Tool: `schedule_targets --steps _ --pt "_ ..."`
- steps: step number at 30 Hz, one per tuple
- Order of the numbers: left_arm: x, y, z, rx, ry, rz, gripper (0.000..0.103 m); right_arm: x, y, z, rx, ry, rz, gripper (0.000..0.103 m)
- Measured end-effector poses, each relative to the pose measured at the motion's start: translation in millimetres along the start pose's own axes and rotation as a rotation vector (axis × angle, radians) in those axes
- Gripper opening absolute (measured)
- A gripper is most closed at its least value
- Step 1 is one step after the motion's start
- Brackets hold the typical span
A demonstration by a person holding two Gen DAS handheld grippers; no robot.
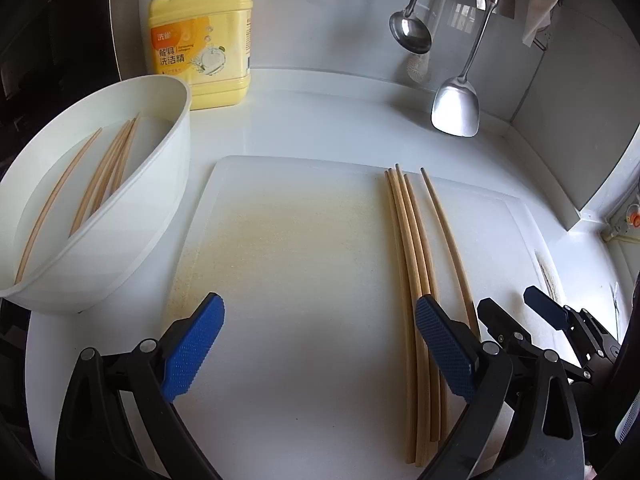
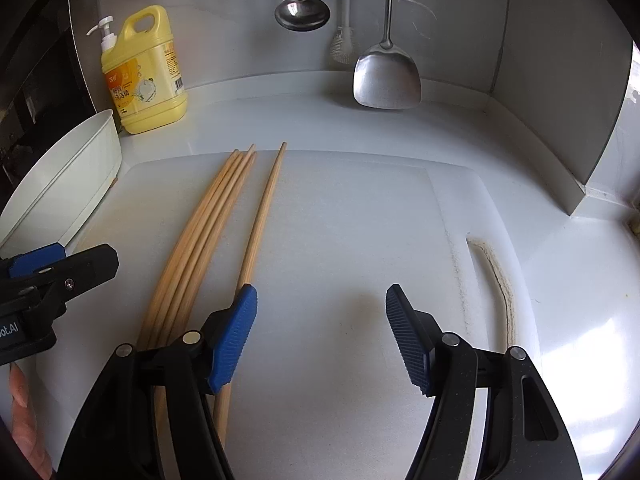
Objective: Organize utensils
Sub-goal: 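Spread the chopstick row apart with both open tools to separate single chopsticks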
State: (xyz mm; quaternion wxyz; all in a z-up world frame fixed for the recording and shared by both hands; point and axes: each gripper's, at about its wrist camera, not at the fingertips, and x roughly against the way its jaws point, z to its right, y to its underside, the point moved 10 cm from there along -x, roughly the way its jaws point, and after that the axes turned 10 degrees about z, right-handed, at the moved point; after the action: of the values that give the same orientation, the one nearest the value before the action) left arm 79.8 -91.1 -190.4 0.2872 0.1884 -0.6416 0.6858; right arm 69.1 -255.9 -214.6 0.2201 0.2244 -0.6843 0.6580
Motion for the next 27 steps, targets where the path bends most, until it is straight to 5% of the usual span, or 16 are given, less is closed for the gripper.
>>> schedule_targets --steps 14,27 --pt "-22 7 21 -0.087 -0.032 -0.007 0.095 1 -2 11 -0.036 -0.026 0.035 0.064" --pt "-27 6 -13 -0.024 -0.082 -0.011 0.095 -4 -10 -3 -0.031 -0.071 0.039 0.064"
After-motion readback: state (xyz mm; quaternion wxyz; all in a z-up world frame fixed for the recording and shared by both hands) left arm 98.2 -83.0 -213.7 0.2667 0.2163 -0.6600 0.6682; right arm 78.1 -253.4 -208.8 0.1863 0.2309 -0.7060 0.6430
